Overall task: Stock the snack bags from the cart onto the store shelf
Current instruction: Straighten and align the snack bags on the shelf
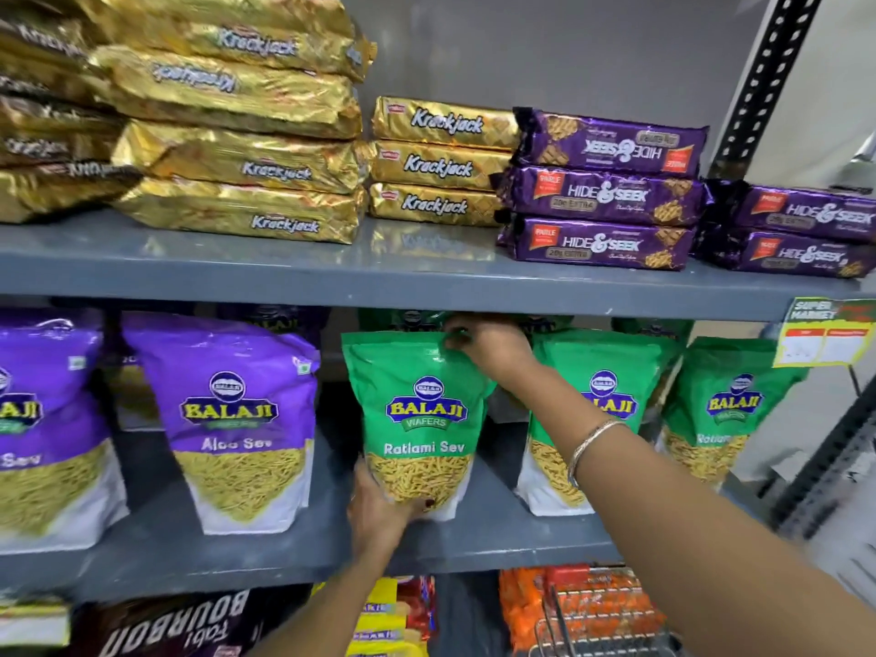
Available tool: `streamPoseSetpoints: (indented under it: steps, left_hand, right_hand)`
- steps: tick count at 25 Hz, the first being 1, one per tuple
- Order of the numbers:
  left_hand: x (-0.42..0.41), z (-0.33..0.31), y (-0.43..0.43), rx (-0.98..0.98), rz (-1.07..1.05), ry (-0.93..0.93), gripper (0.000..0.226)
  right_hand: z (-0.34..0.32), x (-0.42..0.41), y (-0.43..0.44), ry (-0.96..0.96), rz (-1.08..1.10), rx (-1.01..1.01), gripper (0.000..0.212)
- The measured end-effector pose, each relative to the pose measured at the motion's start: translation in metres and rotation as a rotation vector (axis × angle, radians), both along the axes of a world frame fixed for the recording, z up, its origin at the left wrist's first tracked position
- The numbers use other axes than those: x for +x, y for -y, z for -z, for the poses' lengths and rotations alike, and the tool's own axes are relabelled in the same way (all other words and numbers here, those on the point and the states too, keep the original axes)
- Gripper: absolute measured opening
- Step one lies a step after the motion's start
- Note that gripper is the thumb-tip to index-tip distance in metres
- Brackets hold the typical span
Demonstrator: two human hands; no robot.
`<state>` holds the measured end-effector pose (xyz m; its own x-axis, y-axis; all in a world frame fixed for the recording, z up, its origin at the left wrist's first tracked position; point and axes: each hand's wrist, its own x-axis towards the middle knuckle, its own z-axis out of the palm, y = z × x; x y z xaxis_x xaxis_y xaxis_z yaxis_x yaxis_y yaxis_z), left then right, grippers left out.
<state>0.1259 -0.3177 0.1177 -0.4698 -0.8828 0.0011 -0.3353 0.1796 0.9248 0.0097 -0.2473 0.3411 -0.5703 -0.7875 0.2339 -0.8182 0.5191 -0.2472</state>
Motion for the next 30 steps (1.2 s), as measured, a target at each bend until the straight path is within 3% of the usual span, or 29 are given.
streamPoseSetpoints:
  steps: [4,8,10,12,14,17,20,22,25,30]
  left_hand:
    - [0.004,0.003,0.003,0.043,0.051,-0.007,0.079]
    - [0.017,-0.004,0.005,-0.021,0.121,-0.013,0.11]
    - [0.038,-0.009,0.006,-0.243,0.057,0.048,0.094]
    - [0.067,-0.006,0.016,-0.591,-0.075,0.173,0.069]
    - [0.092,0.0,0.034,-0.689,-0.247,0.197,0.069]
    - [0.123,-0.002,0.075,-0.401,-0.466,0.027,0.096]
    - [0.145,-0.003,0.113,-0.102,-0.32,-0.118,0.121]
    - [0.148,-0.001,0.124,-0.017,-0.17,-0.16,0.115]
    - [0.147,0.001,0.124,0.014,-0.194,-0.152,0.098]
    - [0.146,0.001,0.125,0.014,-0.179,-0.151,0.094]
  right_hand:
    - [-0.008,0.006,0.003,0.013,-0.028,-0.04,0.028]
    - [-0.017,0.025,0.007,-0.022,0.041,0.013,0.047]
    - [-0.024,0.048,0.017,-0.058,-0.007,0.004,0.047]
    - [-0.026,0.077,0.038,-0.058,-0.098,-0.003,0.045]
    - [-0.022,0.1,0.066,-0.057,-0.179,0.024,0.048]
    - [-0.011,0.122,0.105,-0.064,-0.241,0.082,0.046]
    - [-0.004,0.129,0.127,-0.05,-0.21,0.068,0.042]
    - [-0.006,0.13,0.133,0.027,-0.203,0.011,0.039]
    - [-0.007,0.133,0.138,0.138,-0.202,-0.021,0.039]
    - [-0.004,0.131,0.13,0.07,-0.073,-0.044,0.038]
